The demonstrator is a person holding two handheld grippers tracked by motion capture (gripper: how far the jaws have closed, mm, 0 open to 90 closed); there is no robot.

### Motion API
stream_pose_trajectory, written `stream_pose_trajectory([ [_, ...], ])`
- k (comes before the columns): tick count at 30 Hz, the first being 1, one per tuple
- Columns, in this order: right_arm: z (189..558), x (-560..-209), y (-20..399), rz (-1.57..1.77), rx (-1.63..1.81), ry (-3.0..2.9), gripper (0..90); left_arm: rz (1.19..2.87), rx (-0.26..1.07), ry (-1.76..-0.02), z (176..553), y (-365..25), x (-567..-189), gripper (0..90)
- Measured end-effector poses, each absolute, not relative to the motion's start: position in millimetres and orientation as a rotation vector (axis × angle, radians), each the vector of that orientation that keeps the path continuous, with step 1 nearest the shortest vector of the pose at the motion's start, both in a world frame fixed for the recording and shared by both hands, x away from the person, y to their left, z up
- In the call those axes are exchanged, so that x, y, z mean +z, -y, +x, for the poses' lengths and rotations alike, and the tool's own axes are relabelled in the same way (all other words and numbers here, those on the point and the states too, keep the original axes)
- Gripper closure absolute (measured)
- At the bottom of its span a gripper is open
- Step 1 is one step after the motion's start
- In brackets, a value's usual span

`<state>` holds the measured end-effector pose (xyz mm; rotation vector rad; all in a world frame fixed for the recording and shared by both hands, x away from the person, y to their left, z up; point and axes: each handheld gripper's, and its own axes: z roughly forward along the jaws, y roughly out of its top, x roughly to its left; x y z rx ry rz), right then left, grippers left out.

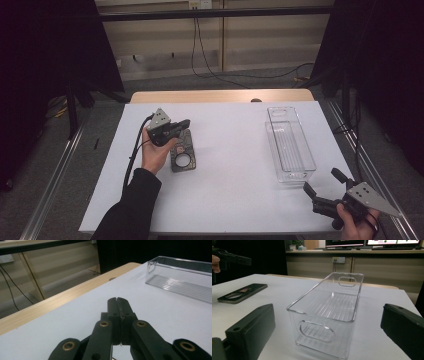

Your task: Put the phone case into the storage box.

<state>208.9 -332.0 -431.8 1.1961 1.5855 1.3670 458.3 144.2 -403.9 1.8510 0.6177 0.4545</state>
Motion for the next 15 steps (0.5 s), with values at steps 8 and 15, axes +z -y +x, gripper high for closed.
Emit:
stream_pose_trajectory([
  [8,209.1,-431.9,332.0,1.197,1.368,-1.585,0.0,1.917,0.374,-0.649,466.5,-143.3,-399.4,90.0],
  [15,209.2,-432.0,331.8,1.197,1.368,-1.588,0.0,1.972,0.335,-0.667,471.8,-142.0,-394.5,90.0],
])
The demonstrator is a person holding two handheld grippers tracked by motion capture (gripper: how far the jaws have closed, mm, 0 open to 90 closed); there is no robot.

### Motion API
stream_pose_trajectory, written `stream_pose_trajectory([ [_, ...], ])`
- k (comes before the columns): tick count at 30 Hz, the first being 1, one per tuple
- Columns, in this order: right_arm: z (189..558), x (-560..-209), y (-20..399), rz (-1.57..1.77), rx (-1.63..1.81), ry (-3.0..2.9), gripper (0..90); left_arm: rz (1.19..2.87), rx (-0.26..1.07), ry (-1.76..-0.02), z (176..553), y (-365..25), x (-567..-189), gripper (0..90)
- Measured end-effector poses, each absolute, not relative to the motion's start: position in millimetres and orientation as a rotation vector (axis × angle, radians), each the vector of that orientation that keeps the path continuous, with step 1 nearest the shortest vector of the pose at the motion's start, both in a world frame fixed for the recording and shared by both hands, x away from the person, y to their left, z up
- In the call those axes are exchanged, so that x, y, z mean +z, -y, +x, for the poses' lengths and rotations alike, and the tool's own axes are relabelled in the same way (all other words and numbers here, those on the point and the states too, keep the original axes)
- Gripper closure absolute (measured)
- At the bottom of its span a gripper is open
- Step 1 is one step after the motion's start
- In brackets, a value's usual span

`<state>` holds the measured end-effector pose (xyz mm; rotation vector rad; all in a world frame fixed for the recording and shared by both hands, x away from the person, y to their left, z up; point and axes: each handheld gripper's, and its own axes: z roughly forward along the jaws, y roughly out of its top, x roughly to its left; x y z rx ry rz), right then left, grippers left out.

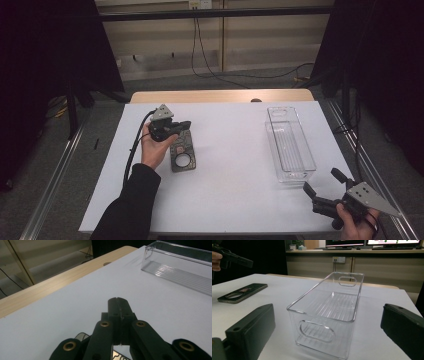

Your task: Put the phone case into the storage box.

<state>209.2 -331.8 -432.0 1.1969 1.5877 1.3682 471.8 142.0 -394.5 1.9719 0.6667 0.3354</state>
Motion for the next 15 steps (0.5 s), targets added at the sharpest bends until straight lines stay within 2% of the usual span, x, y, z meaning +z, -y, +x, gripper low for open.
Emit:
stream_pose_trajectory([
  [15,209.4,-432.2,331.7,1.198,1.370,-1.591,0.0,2.155,0.271,-0.718,488.1,-124.1,-390.6,90.0],
])
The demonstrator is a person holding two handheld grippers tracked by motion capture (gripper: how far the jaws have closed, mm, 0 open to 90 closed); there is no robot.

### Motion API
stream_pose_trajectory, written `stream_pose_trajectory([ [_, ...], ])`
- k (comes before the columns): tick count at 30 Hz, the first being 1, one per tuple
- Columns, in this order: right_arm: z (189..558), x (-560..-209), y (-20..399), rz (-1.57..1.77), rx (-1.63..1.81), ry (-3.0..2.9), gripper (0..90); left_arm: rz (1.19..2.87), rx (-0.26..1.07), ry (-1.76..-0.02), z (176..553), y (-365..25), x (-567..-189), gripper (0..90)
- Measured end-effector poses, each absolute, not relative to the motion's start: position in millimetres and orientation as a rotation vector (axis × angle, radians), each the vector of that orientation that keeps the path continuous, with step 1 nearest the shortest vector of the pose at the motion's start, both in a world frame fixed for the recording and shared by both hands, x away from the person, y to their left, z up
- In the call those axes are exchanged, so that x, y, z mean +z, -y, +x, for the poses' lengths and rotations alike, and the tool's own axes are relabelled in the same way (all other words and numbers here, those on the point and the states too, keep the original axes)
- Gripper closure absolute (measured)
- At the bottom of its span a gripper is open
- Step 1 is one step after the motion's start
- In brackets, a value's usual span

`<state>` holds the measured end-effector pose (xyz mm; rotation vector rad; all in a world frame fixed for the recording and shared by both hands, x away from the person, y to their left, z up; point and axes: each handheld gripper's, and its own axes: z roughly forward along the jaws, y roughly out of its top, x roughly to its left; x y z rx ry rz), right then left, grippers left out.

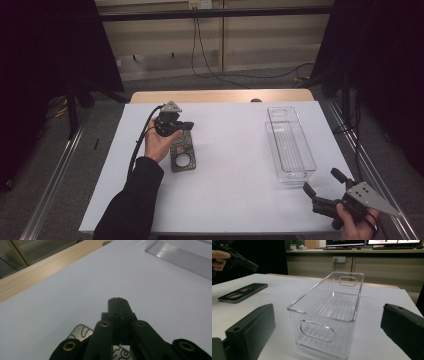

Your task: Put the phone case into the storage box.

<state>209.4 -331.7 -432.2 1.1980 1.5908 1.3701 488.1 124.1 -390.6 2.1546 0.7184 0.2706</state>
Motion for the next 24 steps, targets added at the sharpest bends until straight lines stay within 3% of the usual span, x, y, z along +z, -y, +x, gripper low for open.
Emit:
stream_pose_trajectory([
  [24,209.6,-432.4,331.8,1.199,1.372,-1.595,0.0,2.371,0.208,-0.759,519.2,-101.8,-409.2,90.0],
])
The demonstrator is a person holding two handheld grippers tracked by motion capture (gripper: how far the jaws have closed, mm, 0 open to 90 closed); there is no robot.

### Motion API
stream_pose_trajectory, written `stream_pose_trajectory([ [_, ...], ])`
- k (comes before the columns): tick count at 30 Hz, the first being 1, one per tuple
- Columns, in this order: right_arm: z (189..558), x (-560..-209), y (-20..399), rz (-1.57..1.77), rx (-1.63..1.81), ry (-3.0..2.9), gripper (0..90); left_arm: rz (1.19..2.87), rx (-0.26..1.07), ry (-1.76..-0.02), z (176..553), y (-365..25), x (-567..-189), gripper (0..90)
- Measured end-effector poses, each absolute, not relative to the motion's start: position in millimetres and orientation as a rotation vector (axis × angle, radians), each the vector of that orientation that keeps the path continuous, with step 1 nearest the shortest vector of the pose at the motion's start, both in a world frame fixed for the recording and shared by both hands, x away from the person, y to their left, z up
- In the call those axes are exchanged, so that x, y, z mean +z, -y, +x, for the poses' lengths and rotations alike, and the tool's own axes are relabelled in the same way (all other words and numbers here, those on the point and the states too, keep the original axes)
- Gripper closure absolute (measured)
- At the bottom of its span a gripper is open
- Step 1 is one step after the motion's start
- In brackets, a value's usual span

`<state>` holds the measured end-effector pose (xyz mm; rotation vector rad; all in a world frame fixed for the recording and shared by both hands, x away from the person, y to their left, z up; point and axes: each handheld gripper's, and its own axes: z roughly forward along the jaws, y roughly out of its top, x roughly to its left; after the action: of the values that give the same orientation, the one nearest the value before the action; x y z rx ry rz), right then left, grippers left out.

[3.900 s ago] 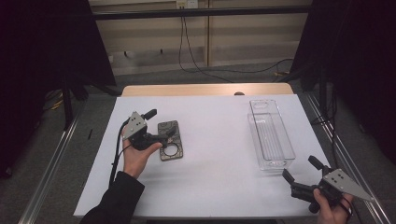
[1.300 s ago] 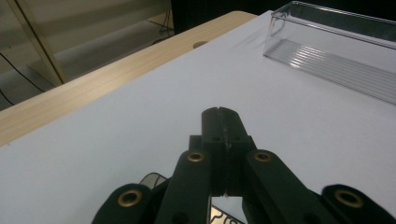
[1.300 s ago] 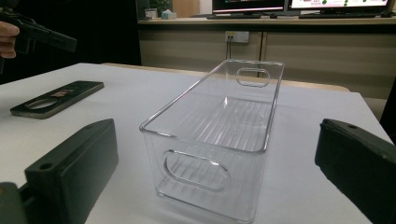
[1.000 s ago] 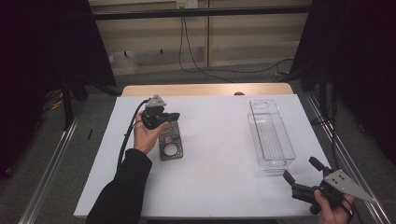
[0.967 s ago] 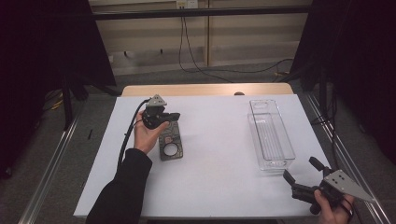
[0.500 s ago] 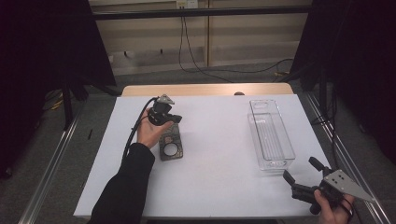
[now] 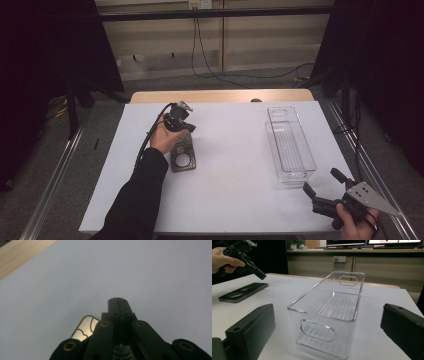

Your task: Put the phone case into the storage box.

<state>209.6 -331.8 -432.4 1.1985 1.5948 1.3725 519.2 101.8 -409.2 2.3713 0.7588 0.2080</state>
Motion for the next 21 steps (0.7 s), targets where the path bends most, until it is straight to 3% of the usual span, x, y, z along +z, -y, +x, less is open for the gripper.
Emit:
stream_pose_trajectory([
  [21,209.3,-432.4,331.9,1.194,1.376,-1.599,0.0,2.420,0.228,-0.820,527.6,-94.8,-434.1,90.0],
])
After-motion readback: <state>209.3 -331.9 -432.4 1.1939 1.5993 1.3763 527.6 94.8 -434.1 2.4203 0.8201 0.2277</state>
